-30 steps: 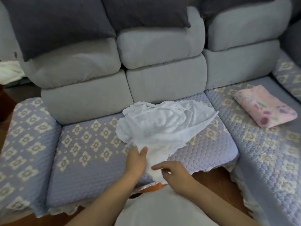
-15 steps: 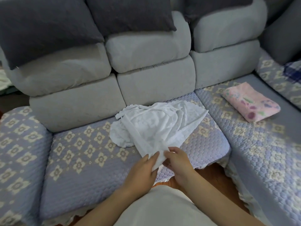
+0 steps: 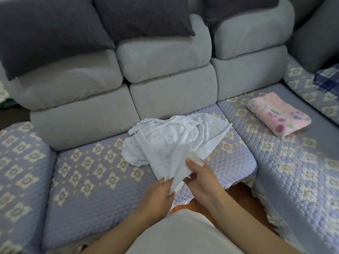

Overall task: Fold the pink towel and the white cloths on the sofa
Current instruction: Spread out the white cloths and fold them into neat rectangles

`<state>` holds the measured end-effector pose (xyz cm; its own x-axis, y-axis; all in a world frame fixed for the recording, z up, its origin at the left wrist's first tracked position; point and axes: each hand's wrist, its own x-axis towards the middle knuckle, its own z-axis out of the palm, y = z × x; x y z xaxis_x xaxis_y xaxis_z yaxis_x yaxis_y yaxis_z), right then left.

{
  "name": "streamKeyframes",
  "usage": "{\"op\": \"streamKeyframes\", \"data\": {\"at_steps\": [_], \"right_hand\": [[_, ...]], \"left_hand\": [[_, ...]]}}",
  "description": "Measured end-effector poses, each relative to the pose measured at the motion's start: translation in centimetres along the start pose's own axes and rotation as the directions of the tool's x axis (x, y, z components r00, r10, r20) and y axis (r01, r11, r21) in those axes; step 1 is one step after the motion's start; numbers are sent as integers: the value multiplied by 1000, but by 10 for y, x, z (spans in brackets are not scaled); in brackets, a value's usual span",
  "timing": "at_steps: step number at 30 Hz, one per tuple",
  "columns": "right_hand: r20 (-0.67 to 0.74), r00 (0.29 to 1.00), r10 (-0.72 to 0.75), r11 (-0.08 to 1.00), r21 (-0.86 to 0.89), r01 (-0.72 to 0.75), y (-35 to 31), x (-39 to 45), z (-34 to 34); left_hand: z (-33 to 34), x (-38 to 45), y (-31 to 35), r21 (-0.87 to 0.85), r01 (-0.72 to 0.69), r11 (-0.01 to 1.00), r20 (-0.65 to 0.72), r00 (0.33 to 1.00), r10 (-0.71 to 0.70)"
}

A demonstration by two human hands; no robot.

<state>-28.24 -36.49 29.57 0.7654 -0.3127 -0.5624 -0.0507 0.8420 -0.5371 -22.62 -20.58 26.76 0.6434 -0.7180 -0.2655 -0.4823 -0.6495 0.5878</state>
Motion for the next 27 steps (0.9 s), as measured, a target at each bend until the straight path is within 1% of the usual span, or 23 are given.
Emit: {"op": "streamKeyframes", "data": {"at_steps": [2, 3, 6, 9, 11, 14, 16, 18, 20, 22, 24, 25, 26, 27], "right_hand": [[-14, 1000, -27, 996, -83, 26, -3, -4, 1], [-15, 999, -30, 996, -88, 28, -4, -4, 1], [16, 1000, -10, 999, -40, 11, -3, -5, -2], [37, 999, 11, 999, -40, -10, -1, -1, -6], [51, 998, 28, 999, -29, -27, -2, 0, -8], [58, 997, 59, 998, -7, -59, -5, -1, -11], [-1, 996, 87, 993, -75, -86, -2, 2, -10], [-89, 985, 151, 977, -138, -162, 2, 3, -11], [-185, 953, 240, 957, -120, -264, 6, 1, -13], [-239, 934, 266, 955, -68, -289, 4, -4, -16], [-259, 938, 230, 970, -12, -242, -5, -5, -22], [-303, 932, 201, 977, -2, -212, -16, -2, -25], [-385, 913, 136, 984, -53, -169, -28, 2, -30], [-478, 875, 72, 986, -96, -134, -44, 9, -37]], "left_hand": [[-1, -1, 0, -22, 28, 999, -3, 1000, -28], [-1, -2, 1, -41, 38, 998, -6, 999, -38], [-1, -1, -1, -61, 75, 995, 11, 997, -74], [2, 0, -4, -62, 125, 990, 35, 992, -123], [2, 0, -3, -110, 168, 980, 29, 986, -166], [-2, -1, 0, -241, 212, 947, -4, 976, -220], [-2, -2, 1, -278, 213, 937, -1, 975, -222], [-2, -2, 3, -301, 222, 927, 14, 974, -228], [-4, -3, 7, -304, 216, 928, 9, 975, -223], [-6, -3, 9, -330, 221, 918, 2, 972, -233], [-10, -5, 13, -431, 229, 873, -32, 963, -268], [-13, -7, 15, -498, 224, 837, -74, 951, -299], [-17, -6, 15, -541, 239, 806, -140, 920, -366], [-20, -5, 11, -569, 223, 792, -240, 876, -419]]}}
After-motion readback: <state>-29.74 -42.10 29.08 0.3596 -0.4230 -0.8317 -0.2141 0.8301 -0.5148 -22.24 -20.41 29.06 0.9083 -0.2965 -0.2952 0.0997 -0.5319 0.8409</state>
